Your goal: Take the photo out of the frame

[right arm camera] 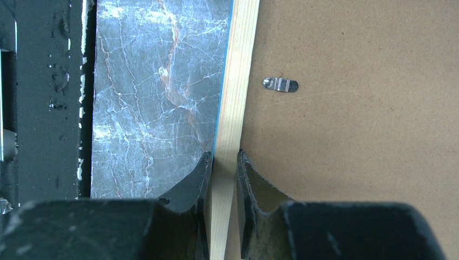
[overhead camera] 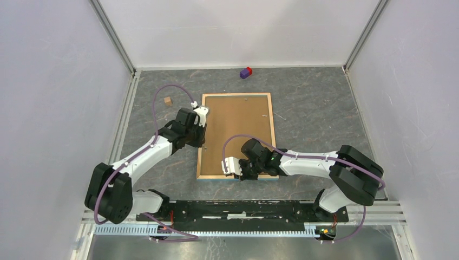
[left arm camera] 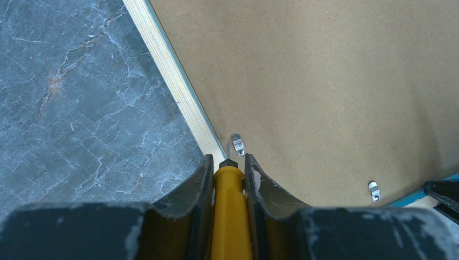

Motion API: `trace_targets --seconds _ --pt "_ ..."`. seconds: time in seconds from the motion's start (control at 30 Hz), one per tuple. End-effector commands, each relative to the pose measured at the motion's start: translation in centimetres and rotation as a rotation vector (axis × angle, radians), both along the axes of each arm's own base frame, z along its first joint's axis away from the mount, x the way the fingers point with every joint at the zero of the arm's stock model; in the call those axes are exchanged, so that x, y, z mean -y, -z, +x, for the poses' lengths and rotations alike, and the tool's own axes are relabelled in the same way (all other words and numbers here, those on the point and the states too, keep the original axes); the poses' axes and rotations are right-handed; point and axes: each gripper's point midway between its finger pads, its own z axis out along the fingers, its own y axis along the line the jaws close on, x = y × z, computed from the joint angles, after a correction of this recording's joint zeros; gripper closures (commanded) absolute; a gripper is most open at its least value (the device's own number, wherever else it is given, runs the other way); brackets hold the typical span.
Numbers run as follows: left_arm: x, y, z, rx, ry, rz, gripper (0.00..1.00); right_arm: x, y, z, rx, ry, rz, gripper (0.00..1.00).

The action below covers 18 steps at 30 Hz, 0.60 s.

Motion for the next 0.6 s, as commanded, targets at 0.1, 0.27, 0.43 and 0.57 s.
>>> trace_targets --seconds 0.1,0.27,0.43,0.57 --pt "0.8 0.1 0.9 0.017 -0.027 -0.027 0.98 1.4 2.5 -1.7 -0.071 -0.036 -0.083 1.00" --pt "0.8 0.6 0.8 0.002 -0.025 -0.016 0.98 1.5 2.5 -1.7 -0.070 -0.039 -0.082 1.00" --pt "1.8 0.8 0.0 -0.025 0.029 -0.052 0.98 1.5 2.5 -1.7 -0.072 -0.040 -0.081 1.00" --pt "2.7 0.8 -0.9 -0.049 0.097 -0.069 0.98 1.5 2.5 -1.8 -0.074 -0.043 -0.081 1.00"
